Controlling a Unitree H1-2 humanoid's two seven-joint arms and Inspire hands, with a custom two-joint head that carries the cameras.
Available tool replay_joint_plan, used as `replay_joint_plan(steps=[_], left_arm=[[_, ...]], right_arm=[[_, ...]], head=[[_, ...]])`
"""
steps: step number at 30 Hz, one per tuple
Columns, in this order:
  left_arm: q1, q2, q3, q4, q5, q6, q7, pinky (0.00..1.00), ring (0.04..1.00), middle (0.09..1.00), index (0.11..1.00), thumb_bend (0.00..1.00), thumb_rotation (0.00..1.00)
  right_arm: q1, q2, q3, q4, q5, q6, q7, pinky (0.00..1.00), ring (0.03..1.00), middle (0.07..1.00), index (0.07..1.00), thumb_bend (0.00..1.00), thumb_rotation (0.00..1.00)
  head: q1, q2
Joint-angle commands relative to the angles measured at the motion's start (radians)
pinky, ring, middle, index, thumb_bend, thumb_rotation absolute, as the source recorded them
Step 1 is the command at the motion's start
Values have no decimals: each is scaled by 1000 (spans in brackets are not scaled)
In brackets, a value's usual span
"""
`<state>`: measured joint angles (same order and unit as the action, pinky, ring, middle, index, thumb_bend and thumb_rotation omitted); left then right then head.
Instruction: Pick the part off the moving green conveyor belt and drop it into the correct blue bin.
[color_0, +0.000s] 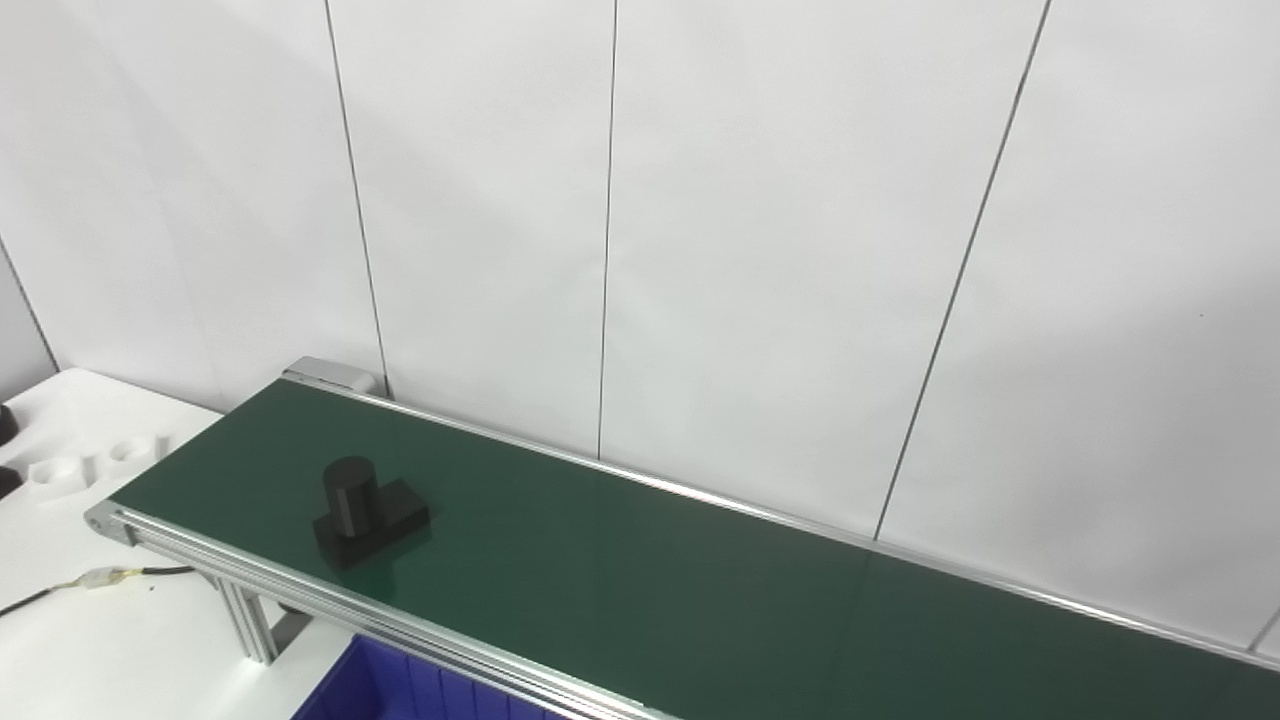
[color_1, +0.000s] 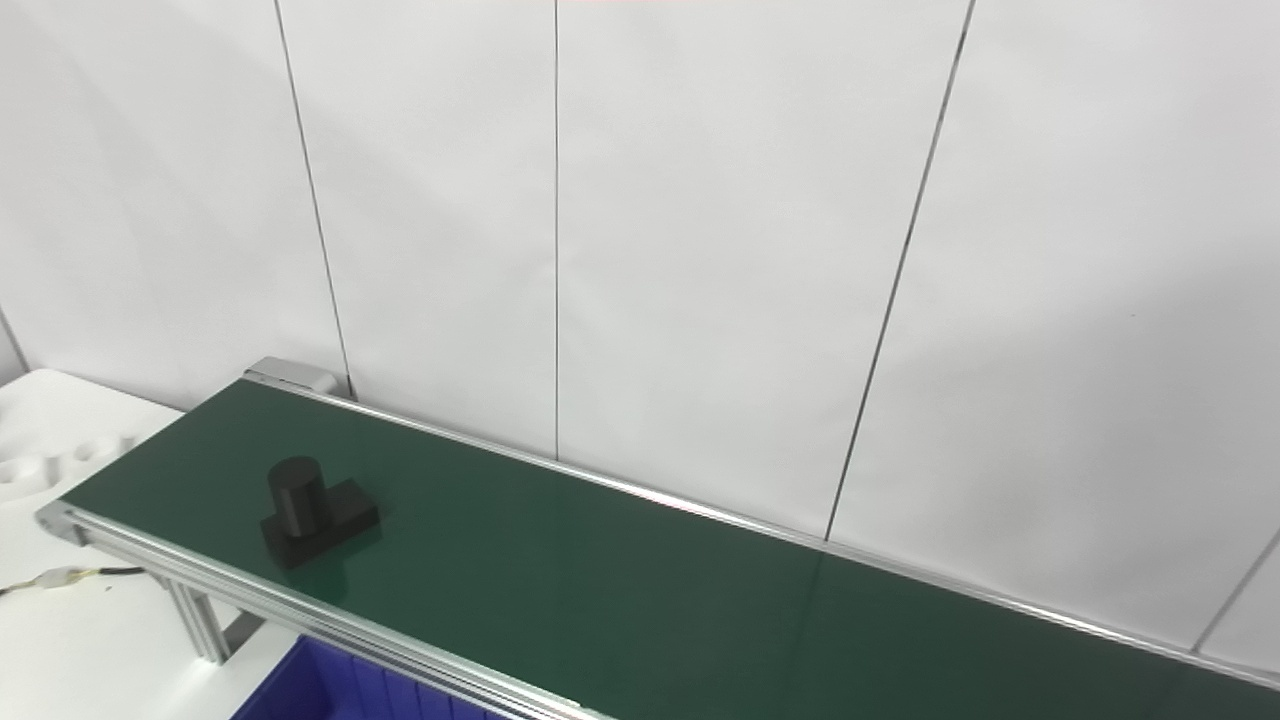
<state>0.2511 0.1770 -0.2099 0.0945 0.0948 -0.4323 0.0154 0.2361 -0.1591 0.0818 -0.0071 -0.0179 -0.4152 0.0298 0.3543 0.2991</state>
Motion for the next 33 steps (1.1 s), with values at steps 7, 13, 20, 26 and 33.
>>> replay_joint_plan(steps=[7,13,20,26,33], left_arm=[[-29,20,-16,-3,23,-38,47,787,851,850,809,987,393],[-42,26,-38,-1,32,-38,77,766,837,842,803,989,392],[-41,33,-47,-6,9,-38,78,769,839,845,801,987,383],[-39,36,-50,-13,17,-38,93,749,829,843,798,987,382],[-35,36,-54,-17,12,-38,92,737,824,841,795,987,377]], right_arm=[[-71,-10,-23,-95,17,-55,21,694,808,832,876,894,300],[-160,-23,-46,-115,6,-52,29,618,767,803,848,945,301],[-237,-39,-69,-111,19,-34,39,589,746,781,832,992,331],[-263,-44,-84,-102,32,-13,47,573,741,774,816,1000,384],[-270,-51,-81,-104,27,-9,65,600,753,781,816,1000,422]], head=[[-1,-3],[-1,-5],[5,-5],[3,-6],[-10,-10]])
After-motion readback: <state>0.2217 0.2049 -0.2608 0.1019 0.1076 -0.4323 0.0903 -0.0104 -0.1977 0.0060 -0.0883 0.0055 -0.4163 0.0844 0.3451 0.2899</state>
